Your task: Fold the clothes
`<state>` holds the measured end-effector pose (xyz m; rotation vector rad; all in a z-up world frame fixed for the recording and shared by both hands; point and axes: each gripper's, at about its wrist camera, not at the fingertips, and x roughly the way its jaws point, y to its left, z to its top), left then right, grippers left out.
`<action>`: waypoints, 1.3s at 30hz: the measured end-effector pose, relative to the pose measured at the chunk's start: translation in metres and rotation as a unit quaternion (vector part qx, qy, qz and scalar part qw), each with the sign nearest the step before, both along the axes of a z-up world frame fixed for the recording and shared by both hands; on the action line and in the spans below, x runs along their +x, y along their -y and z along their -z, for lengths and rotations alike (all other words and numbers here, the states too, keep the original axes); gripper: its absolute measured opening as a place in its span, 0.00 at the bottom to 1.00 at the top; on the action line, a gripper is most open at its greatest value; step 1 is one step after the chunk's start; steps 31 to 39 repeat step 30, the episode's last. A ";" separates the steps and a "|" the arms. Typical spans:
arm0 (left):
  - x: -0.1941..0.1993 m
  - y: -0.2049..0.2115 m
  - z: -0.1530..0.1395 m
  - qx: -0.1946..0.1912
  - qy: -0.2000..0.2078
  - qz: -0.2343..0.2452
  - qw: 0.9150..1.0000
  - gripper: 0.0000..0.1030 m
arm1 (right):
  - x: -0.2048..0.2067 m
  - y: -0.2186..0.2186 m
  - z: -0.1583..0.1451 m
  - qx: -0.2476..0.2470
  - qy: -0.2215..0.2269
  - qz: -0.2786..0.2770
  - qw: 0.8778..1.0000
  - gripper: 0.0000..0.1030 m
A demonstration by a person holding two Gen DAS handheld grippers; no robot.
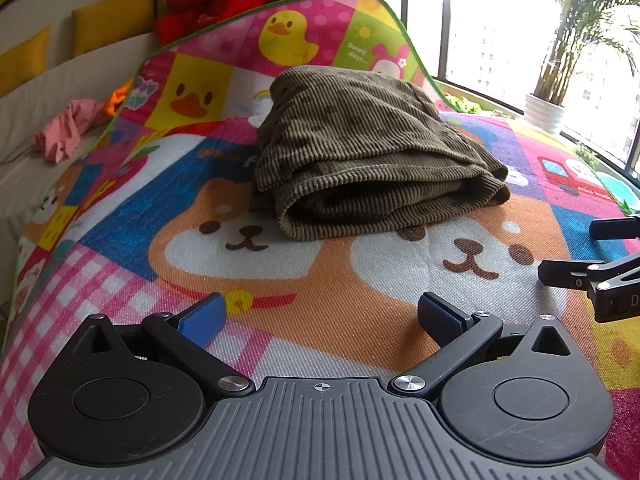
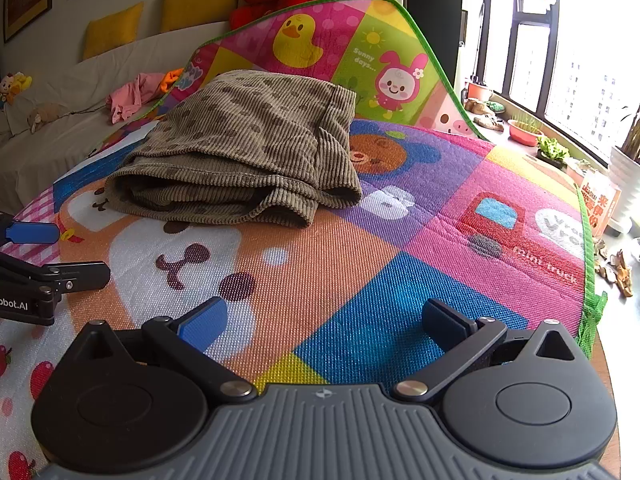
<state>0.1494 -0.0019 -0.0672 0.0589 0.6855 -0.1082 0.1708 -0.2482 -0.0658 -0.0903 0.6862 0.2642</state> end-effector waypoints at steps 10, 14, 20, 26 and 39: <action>-0.003 0.000 -0.004 -0.008 -0.022 0.000 1.000 1.00 | 0.000 -0.001 0.000 -0.001 0.000 0.001 1.000 1.00; -0.004 0.000 -0.003 -0.008 -0.019 0.000 1.000 1.00 | 0.000 0.000 0.000 0.000 0.001 0.000 1.000 1.00; -0.004 0.000 -0.003 -0.008 -0.018 -0.001 1.000 1.00 | 0.000 0.000 0.000 0.000 0.001 0.000 1.000 1.00; -0.003 -0.001 -0.004 -0.011 -0.018 -0.002 1.000 1.00 | 0.000 0.000 0.000 0.000 0.001 0.000 1.000 1.00; -0.004 -0.004 -0.004 -0.019 -0.015 -0.005 1.000 1.00 | 0.000 0.001 0.000 0.000 0.000 0.000 1.000 1.00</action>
